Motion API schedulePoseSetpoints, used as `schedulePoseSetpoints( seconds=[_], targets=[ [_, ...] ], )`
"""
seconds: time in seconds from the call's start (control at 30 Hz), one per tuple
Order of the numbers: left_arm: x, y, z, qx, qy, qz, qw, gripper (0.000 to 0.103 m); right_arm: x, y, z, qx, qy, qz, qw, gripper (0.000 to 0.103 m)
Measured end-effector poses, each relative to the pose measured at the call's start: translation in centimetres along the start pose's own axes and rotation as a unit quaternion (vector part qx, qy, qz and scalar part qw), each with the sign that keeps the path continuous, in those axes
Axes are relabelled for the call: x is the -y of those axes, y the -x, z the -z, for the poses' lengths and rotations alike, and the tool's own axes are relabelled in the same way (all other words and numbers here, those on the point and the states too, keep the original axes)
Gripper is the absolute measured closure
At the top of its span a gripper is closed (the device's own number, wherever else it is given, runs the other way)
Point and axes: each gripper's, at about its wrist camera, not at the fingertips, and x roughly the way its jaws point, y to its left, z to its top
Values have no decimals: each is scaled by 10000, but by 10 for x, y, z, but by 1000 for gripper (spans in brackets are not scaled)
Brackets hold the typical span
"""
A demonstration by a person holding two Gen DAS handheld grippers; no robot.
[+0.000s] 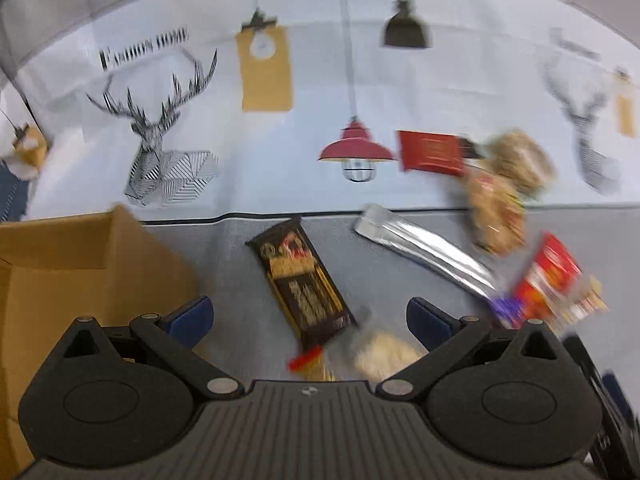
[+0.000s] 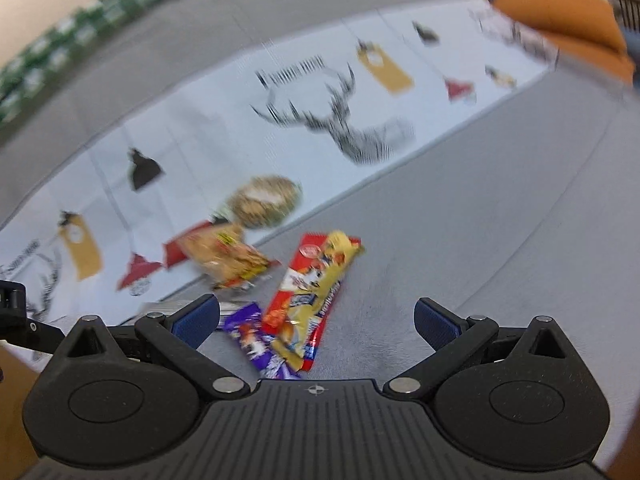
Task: Organize snacks
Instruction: 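Grasp the dark biscuit pack with left tool while right tool grasps yellow wafer stick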
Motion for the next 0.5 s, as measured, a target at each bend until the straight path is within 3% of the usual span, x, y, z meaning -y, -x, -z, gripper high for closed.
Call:
schedulePoseSetpoints(
  seconds=[0.1, 0.27, 0.37, 0.5],
  targets=[
    [4, -38, -13, -297, 169, 74, 9994, 0, -1, -38, -1, -284, 23, 76, 9996, 1],
    [2, -77, -17, -398, 158, -438, 9981, 0, -10, -78, 1, -411, 268, 227, 9985, 1],
    [-9, -97, -15, -646, 319, -454, 9964, 0, -14, -81, 3, -438, 383, 292, 9979, 1],
    [-17, -104, -15, -567, 570, -241, 9965, 0, -15, -79, 2, -333, 400, 232, 9984, 1]
  ],
)
